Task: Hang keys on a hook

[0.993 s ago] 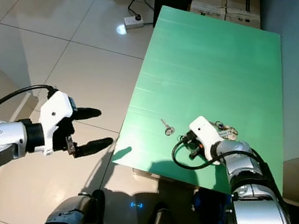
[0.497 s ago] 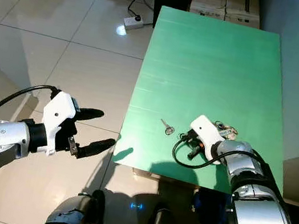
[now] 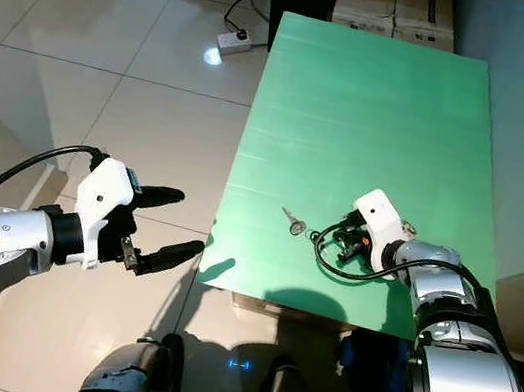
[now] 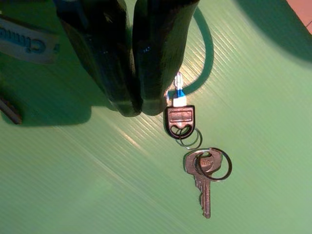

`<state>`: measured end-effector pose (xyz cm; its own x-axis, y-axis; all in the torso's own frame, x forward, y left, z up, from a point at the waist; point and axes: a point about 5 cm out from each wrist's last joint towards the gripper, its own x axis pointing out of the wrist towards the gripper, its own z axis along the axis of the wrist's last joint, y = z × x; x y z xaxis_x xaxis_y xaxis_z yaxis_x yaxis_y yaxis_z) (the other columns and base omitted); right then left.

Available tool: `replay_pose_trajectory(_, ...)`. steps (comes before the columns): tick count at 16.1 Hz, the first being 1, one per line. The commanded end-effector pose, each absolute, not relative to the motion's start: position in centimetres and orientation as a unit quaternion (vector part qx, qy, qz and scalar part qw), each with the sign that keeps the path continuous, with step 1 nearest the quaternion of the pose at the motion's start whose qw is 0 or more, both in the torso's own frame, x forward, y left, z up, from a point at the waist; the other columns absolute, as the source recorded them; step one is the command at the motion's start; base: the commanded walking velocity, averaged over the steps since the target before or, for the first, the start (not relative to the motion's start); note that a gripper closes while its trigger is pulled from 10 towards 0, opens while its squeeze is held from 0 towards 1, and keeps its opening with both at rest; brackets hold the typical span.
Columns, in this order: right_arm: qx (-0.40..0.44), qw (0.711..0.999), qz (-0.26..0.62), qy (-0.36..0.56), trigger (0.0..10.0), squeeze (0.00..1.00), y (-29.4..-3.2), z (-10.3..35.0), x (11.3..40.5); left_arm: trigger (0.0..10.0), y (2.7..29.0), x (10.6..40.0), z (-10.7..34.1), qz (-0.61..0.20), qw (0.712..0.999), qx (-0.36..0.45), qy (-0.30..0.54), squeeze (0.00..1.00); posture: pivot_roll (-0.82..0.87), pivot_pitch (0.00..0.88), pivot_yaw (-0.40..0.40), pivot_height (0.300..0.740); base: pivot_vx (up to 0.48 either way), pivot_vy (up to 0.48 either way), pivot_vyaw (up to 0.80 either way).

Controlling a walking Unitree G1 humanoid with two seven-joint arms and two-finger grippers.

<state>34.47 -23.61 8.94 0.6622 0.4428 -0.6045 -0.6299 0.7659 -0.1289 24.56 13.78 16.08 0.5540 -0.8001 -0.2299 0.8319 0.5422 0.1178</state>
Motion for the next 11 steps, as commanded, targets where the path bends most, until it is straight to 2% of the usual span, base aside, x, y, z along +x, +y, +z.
replay_pose_trajectory(1, -0.152, 0.896, 0.303, 0.285, 0.0, 0.00, -23.7, 8.8, 34.3, 10.0, 13.7, 24.5, 15.9, -0.474, 0.870, 0.110, 0.078, 0.00, 0.08, 0.287, 0.085, 0.740, 0.000, 0.000, 0.00)
replay_pose_trajectory(2, -0.150, 0.897, 0.308, 0.279, 0.0, 0.00, -23.3, 9.0, 34.5, 10.0, 13.7, 24.5, 15.9, -0.475, 0.870, 0.110, 0.078, 0.00, 0.08, 0.290, 0.088, 0.740, 0.000, 0.000, 0.00)
replay_pose_trajectory(3, -0.154, 0.896, 0.310, 0.278, 10.0, 1.00, -23.1, 9.0, 34.6, 10.0, 13.7, 24.4, 15.9, -0.475, 0.869, 0.110, 0.079, 0.00, 0.08, 0.290, 0.088, 0.740, 0.000, 0.000, 0.00)
replay_pose_trajectory(11, -0.158, 0.893, 0.319, 0.277, 10.0, 1.00, -21.3, 8.7, 35.0, 10.0, 13.6, 23.9, 16.2, -0.476, 0.868, 0.113, 0.081, 0.00, 0.11, 0.346, 0.082, 0.740, 0.000, 0.000, 0.00)
